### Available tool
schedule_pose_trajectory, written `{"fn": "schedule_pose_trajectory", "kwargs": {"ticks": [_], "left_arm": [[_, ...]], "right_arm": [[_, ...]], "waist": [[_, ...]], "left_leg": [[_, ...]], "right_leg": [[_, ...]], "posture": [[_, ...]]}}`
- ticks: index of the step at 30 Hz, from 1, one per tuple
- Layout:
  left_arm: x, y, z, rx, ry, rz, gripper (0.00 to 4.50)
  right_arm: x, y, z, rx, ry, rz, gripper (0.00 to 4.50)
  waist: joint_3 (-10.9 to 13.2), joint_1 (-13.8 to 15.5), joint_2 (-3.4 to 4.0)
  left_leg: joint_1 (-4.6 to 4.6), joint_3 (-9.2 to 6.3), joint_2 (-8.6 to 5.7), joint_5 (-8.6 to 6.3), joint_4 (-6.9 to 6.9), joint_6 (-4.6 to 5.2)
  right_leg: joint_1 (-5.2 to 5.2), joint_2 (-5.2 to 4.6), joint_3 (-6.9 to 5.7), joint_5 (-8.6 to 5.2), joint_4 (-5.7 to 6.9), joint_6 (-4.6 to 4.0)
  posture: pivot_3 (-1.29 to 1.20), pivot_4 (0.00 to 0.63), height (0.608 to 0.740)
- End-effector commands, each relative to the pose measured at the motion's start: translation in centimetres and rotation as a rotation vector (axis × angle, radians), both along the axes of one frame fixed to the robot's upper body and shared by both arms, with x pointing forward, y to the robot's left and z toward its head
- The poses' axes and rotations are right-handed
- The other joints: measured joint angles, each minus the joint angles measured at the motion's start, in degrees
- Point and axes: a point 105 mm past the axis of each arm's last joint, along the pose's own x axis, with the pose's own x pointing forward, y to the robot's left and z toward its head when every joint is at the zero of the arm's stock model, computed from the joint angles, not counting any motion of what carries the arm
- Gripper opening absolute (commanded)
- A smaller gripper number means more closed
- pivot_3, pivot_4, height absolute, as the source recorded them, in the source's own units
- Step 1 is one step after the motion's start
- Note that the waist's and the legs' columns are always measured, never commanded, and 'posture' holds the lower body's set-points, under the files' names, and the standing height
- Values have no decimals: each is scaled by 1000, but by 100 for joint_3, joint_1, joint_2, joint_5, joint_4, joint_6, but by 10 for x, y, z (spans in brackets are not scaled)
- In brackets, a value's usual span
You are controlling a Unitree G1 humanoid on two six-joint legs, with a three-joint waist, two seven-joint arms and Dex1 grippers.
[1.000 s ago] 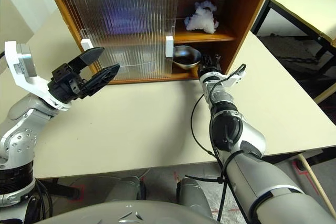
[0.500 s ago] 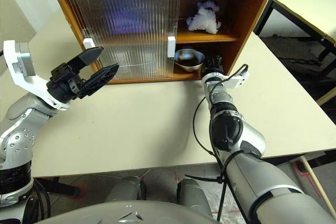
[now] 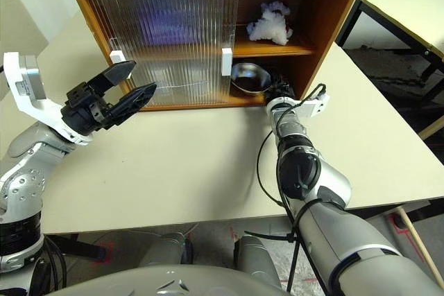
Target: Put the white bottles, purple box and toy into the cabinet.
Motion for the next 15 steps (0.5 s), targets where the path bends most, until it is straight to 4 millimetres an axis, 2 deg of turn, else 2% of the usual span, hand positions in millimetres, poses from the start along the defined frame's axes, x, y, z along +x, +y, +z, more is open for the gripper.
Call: {"fn": "schedule_pose_trajectory", "kwargs": {"ticks": [1, 15], "left_arm": [[1, -6, 1, 1, -10, -30, 4500], [11, -18, -3, -35, -21, -81, 4500]], "right_arm": [[-2, -6, -3, -19, 17, -10, 4458], [-9, -22, -2, -59, -39, -10, 4458]], "waist": [[0, -5, 0], [-1, -82, -1]], "left_leg": [[0, 0, 0, 0, 0, 0], [1, 0, -1, 0, 0, 0]], "right_leg": [[0, 0, 0, 0, 0, 0], [1, 0, 0, -2, 0, -3]], "posture": [[251, 0, 740], [175, 0, 740]]}}
